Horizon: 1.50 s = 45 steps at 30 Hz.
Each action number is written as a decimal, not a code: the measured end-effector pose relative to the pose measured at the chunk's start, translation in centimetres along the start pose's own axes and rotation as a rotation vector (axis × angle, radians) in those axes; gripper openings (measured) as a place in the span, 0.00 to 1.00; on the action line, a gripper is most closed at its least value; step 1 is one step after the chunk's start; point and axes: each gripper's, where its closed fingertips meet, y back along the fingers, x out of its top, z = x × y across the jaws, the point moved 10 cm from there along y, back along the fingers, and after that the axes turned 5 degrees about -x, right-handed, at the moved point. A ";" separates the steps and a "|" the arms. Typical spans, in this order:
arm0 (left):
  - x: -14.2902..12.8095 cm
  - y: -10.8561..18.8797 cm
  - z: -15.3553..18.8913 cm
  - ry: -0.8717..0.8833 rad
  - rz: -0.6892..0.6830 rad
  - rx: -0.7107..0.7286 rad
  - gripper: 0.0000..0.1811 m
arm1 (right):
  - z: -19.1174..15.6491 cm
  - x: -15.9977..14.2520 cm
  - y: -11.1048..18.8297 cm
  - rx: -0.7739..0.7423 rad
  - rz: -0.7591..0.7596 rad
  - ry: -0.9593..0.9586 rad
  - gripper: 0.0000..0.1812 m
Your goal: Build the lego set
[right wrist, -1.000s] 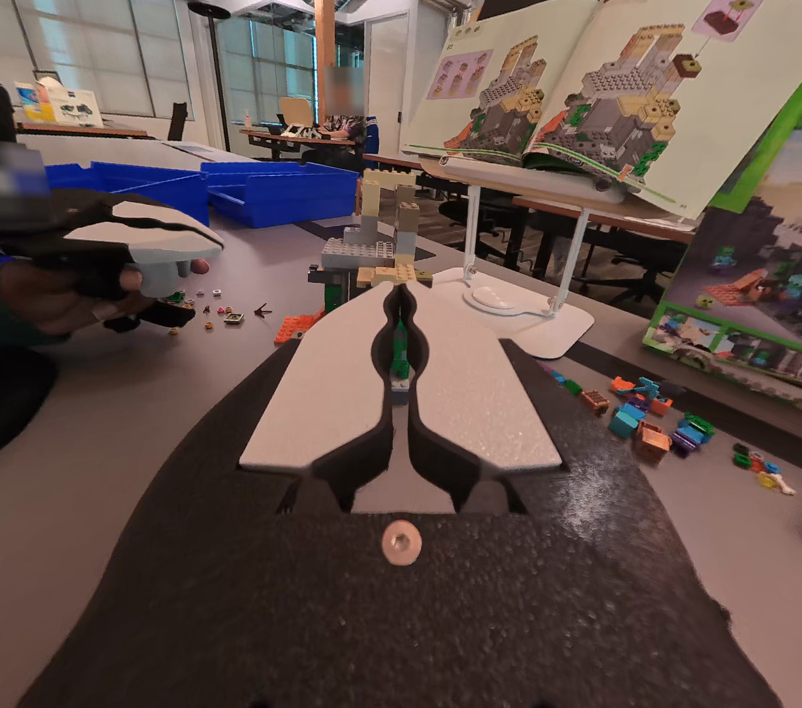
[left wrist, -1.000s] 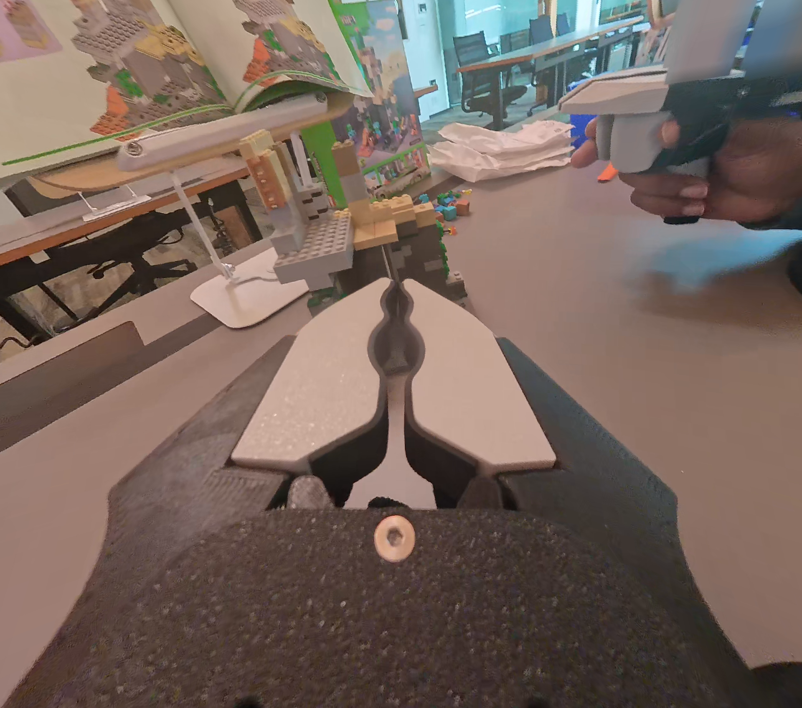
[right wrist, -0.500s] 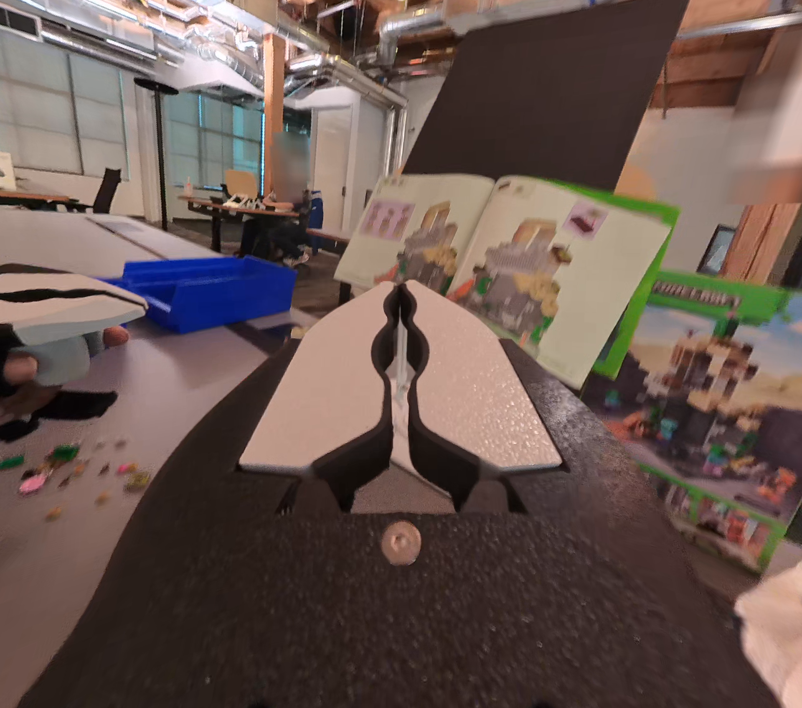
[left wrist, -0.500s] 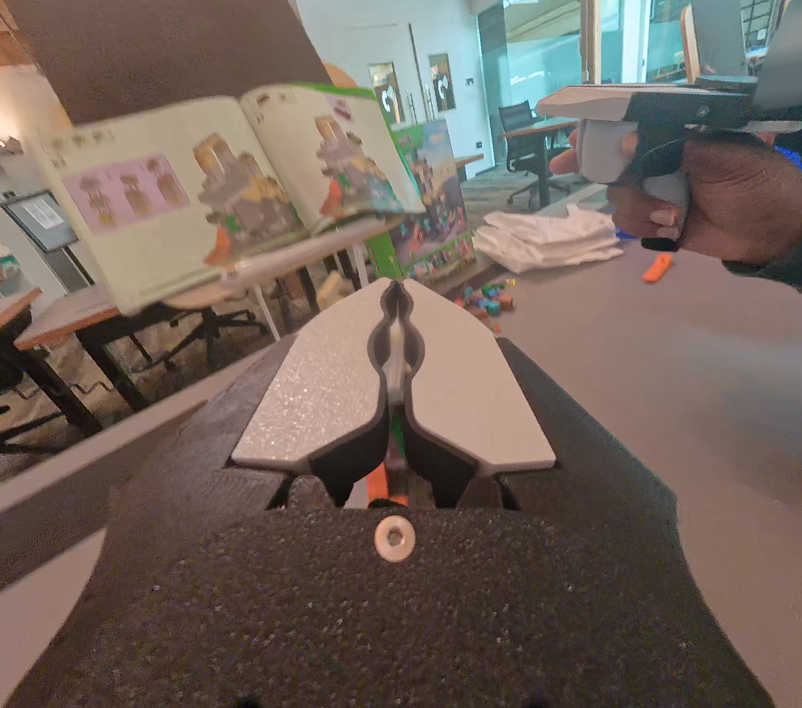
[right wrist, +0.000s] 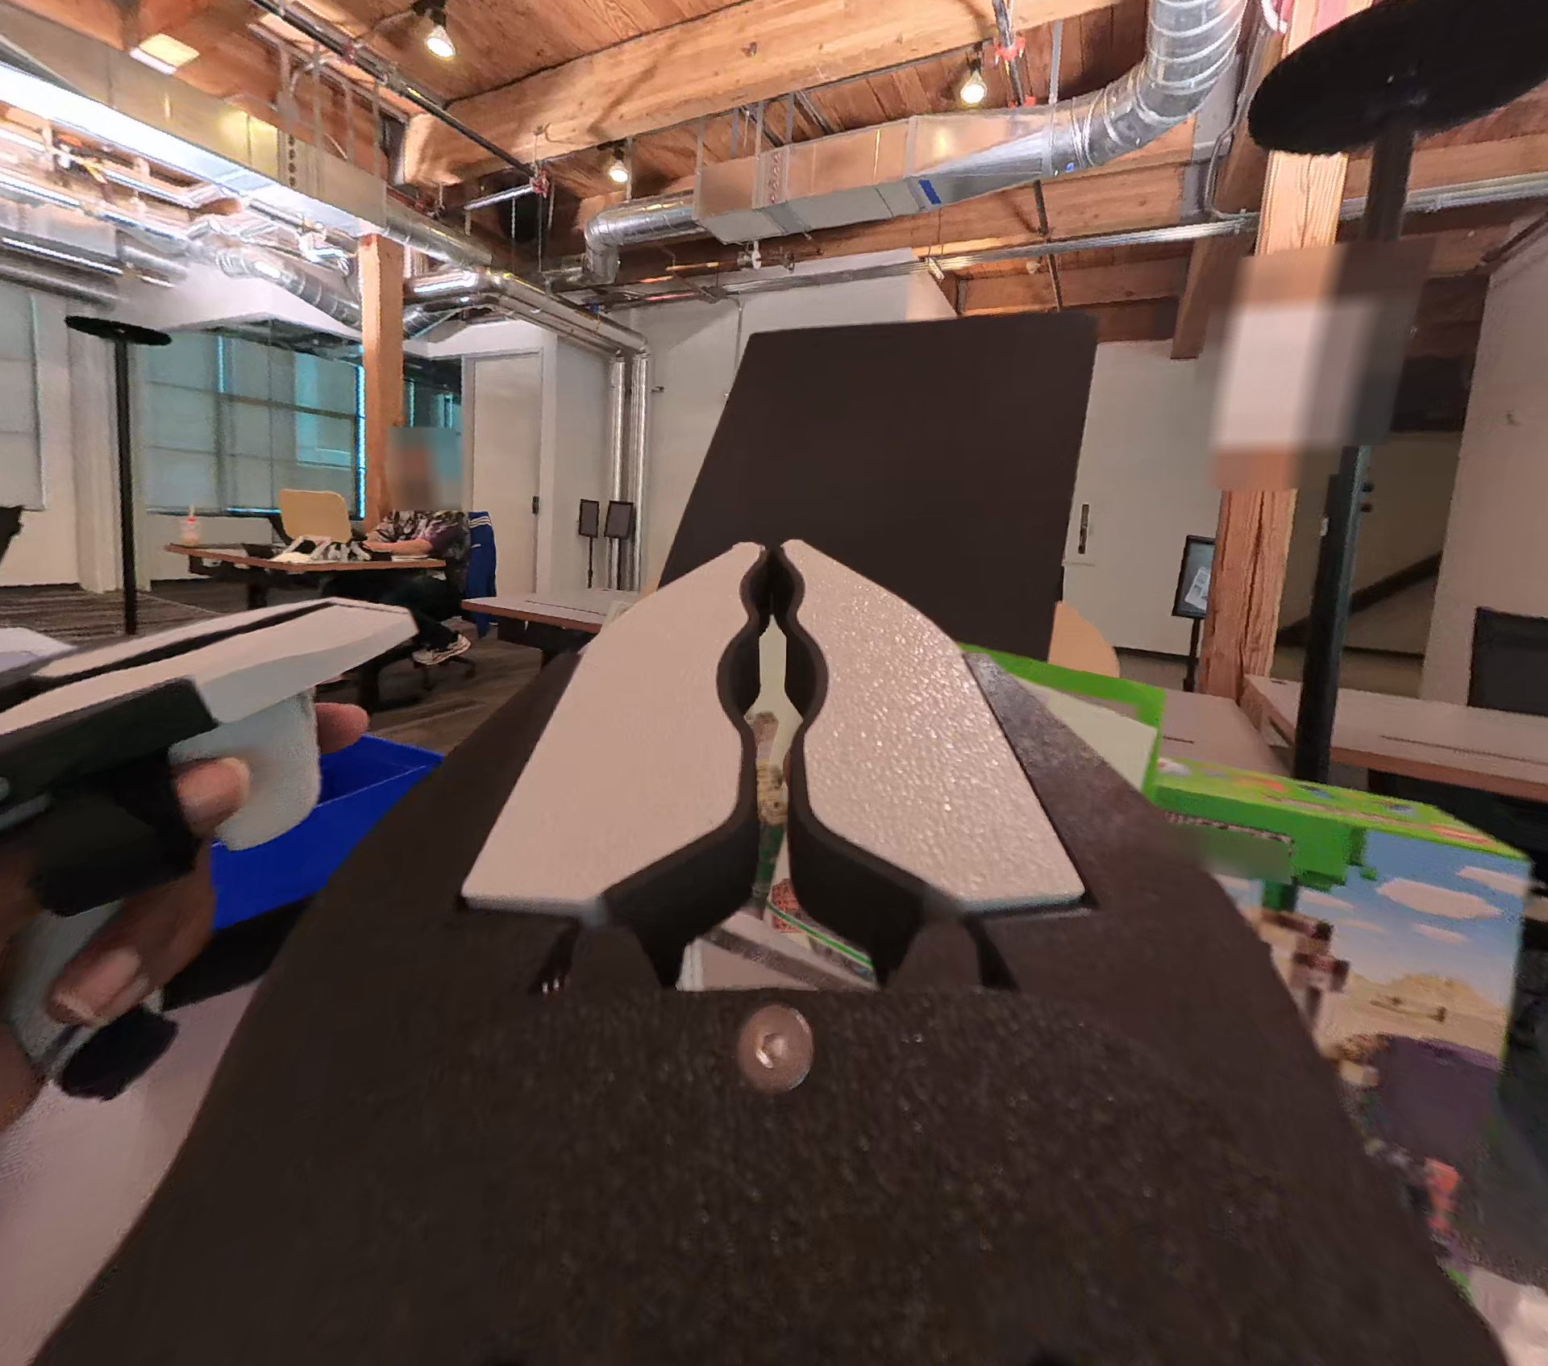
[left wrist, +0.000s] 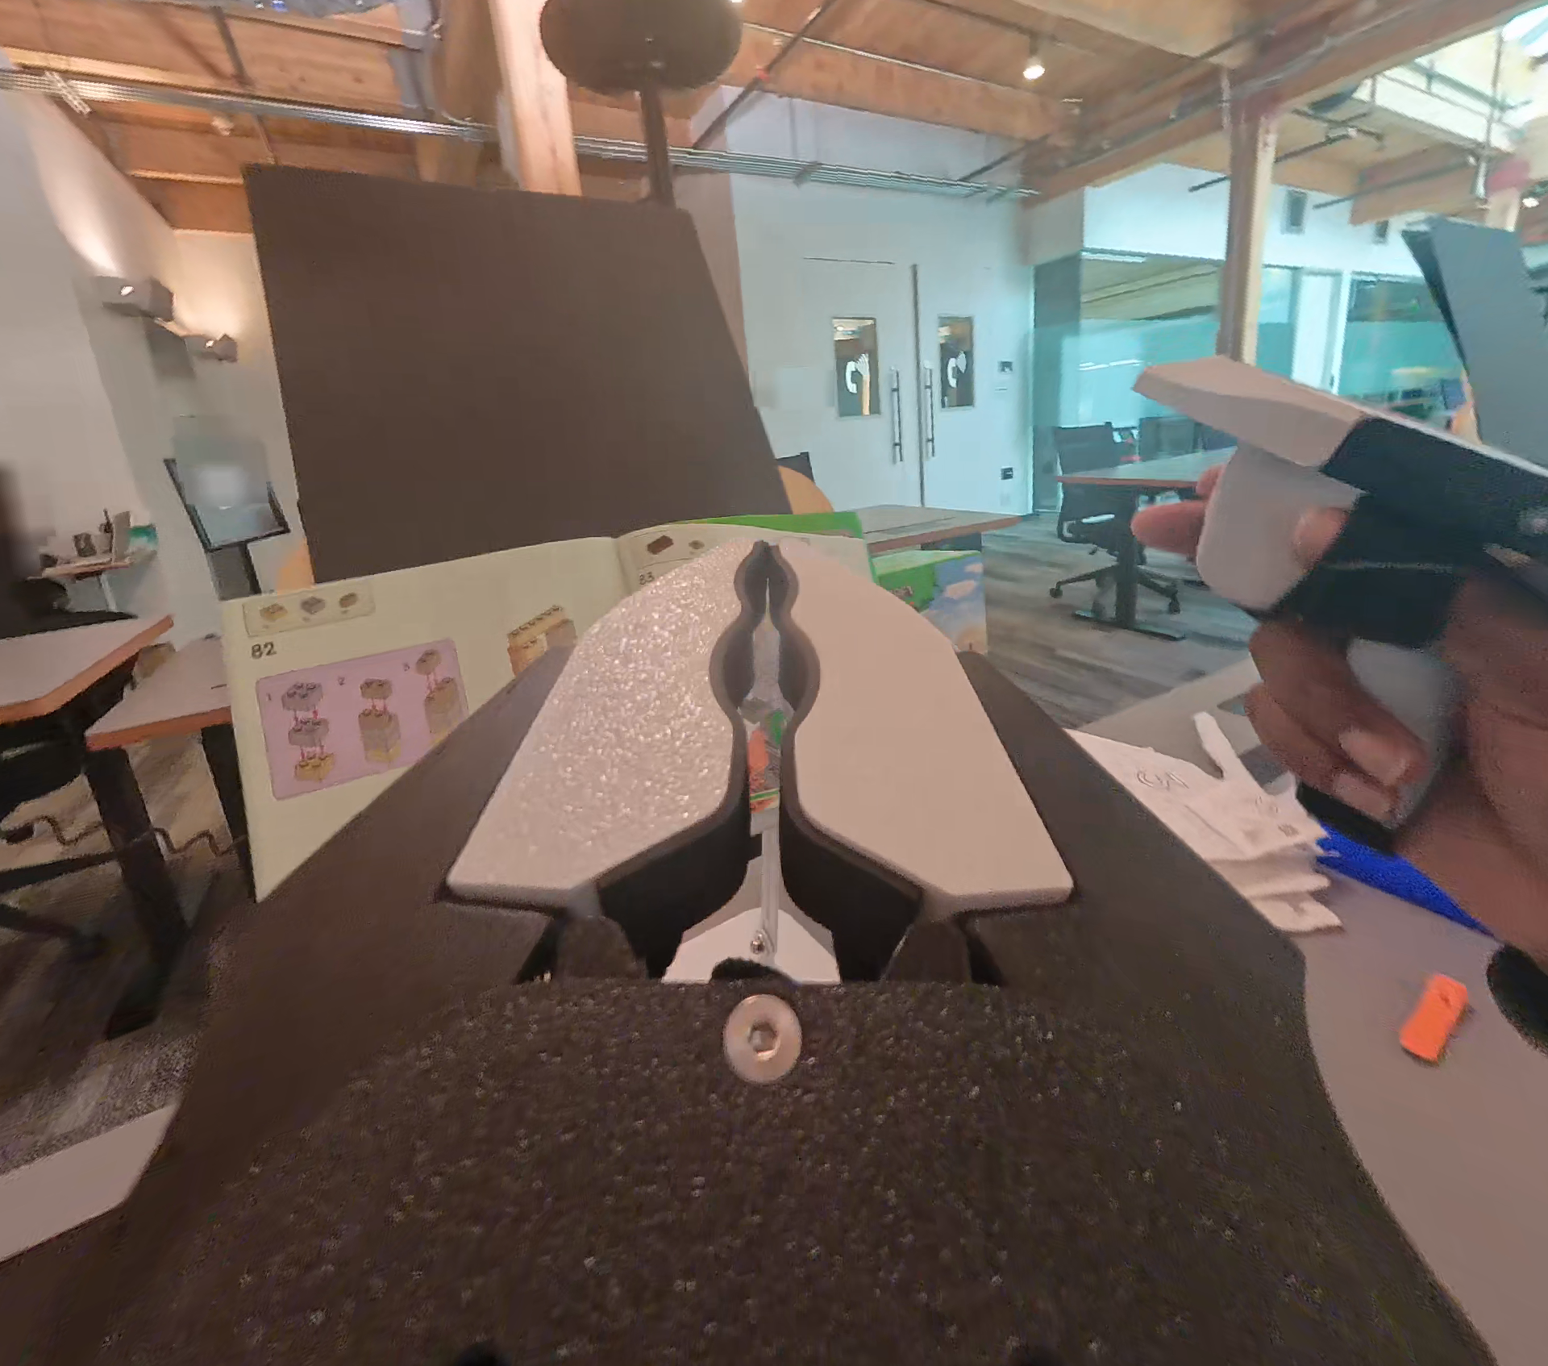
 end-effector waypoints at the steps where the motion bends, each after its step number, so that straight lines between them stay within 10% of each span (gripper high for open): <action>1: -0.5 -0.4 -0.4 0.022 0.000 0.011 0.00 | -0.1 -0.6 -0.3 0.007 -0.013 -0.016 0.00; 15: -9.2 -1.4 -4.0 0.070 -0.141 0.117 0.00 | 1.2 -9.9 -2.6 -0.031 -0.156 0.027 0.00; 45: -8.0 -1.1 -3.0 -0.053 -0.155 0.081 0.00 | 1.1 -11.6 -3.1 -0.027 -0.211 0.065 0.00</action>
